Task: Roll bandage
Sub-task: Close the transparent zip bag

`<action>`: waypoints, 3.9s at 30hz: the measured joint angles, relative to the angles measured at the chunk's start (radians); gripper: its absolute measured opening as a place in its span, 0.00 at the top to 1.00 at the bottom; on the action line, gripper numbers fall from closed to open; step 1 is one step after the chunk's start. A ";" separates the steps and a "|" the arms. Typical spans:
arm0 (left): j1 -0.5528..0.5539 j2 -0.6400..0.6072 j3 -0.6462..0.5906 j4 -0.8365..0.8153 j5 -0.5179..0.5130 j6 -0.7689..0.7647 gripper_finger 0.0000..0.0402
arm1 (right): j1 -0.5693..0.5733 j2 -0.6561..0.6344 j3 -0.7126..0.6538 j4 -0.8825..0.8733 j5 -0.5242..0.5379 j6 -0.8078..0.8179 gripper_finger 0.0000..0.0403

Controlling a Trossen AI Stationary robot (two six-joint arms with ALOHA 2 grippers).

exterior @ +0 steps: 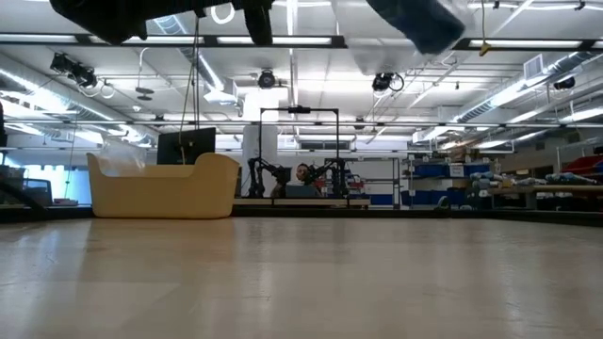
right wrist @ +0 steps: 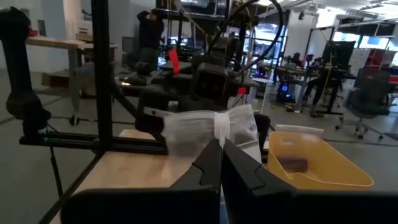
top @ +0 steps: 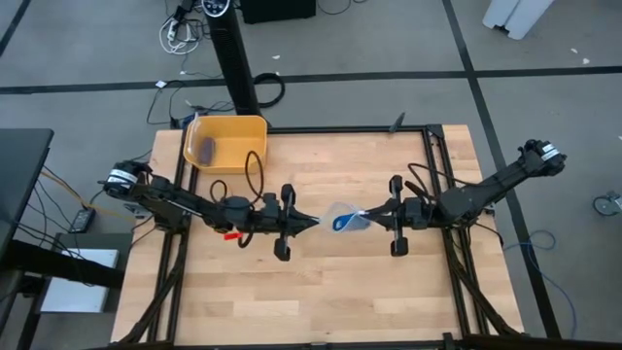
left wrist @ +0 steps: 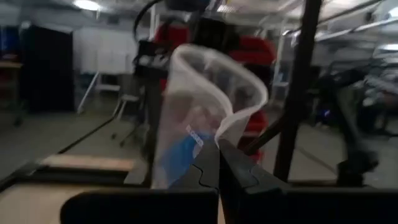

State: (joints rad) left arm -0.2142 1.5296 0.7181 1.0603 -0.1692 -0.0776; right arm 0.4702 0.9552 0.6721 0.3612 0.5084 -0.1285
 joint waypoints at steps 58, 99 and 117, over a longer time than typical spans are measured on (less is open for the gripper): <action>-0.144 0.190 0.829 -1.369 -0.309 0.072 0.65 | 0.013 0.331 0.348 -0.551 0.034 -0.067 1.00; -0.148 0.196 0.829 -1.421 -0.414 0.086 0.98 | 0.020 0.322 0.346 -0.543 0.053 -0.076 1.00; -0.148 0.198 0.828 -1.385 -0.276 0.069 0.68 | 0.047 0.321 0.349 -0.544 0.051 -0.143 1.00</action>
State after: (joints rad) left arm -0.3626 1.7271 1.5463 -0.3243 -0.4447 -0.0086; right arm 0.5175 1.2762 1.0206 -0.1830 0.5598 -0.2716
